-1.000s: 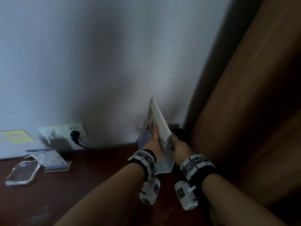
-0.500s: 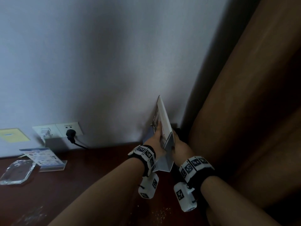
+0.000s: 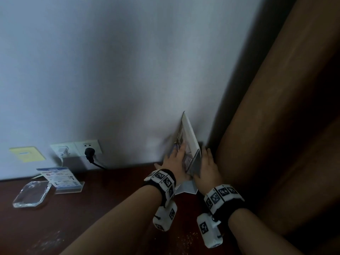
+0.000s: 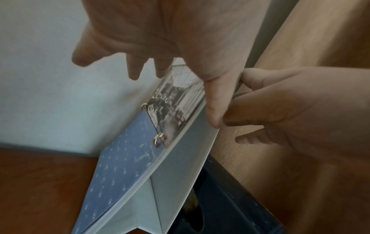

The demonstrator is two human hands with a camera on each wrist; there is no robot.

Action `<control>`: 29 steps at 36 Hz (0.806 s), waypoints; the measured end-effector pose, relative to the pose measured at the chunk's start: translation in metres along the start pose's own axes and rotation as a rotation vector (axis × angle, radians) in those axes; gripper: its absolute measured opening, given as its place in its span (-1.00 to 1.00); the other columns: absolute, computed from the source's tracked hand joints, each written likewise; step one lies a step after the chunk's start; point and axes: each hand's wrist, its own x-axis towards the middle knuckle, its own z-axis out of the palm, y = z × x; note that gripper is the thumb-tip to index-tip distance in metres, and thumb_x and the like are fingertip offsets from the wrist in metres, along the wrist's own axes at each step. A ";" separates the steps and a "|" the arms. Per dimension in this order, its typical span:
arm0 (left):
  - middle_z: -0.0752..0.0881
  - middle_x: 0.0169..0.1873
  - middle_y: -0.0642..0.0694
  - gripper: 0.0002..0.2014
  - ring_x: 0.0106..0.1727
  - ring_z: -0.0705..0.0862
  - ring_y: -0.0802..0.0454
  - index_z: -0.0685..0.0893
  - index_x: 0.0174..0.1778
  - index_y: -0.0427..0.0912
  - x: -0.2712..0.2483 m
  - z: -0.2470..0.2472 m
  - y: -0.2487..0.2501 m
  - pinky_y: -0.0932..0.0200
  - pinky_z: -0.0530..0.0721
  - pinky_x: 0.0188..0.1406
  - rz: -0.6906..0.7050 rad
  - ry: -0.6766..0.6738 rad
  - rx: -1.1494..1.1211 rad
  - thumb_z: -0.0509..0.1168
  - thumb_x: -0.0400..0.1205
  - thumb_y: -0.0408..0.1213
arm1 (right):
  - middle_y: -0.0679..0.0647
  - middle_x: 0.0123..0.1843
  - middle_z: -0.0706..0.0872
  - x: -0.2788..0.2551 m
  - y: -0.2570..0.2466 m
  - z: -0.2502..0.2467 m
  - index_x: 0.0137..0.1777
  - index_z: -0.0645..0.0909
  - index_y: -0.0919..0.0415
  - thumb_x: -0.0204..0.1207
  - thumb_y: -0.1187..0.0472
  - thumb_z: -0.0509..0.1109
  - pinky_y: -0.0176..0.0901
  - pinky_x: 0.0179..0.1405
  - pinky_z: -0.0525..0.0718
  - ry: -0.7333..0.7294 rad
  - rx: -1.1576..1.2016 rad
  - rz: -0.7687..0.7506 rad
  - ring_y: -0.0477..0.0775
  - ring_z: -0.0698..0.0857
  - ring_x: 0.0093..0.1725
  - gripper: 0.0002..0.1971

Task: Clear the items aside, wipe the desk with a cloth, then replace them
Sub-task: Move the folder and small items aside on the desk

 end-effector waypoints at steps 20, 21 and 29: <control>-0.46 0.66 0.21 0.01 0.71 -0.42 -0.14 -0.42 0.65 0.35 -0.088 -0.057 -0.063 -0.69 -0.12 0.51 0.015 0.109 0.081 0.32 0.67 -0.20 | -0.01 0.65 -0.48 -0.056 -0.125 0.028 0.65 -0.27 -0.21 0.39 0.25 0.29 0.42 0.58 -0.25 0.192 -0.292 -0.236 0.22 -0.43 0.63 -0.02; -0.46 0.66 0.22 0.03 0.71 -0.42 -0.14 -0.42 0.64 0.37 -0.093 -0.061 -0.072 -0.69 -0.12 0.51 0.007 0.119 0.086 0.32 0.66 -0.25 | -0.04 0.63 -0.51 -0.059 -0.135 0.033 0.65 -0.27 -0.21 0.42 0.24 0.28 0.41 0.58 -0.29 0.170 -0.292 -0.236 0.20 -0.46 0.62 -0.04; -0.43 0.68 0.18 0.02 0.72 -0.39 -0.16 -0.45 0.61 0.41 -0.132 -0.090 -0.159 -0.71 -0.09 0.47 -0.085 0.164 0.120 0.33 0.62 0.12 | -0.06 0.62 -0.56 -0.071 -0.210 0.078 0.63 -0.33 -0.26 0.49 0.22 0.22 0.45 0.57 -0.24 -0.032 -0.340 -0.223 0.21 -0.48 0.61 -0.08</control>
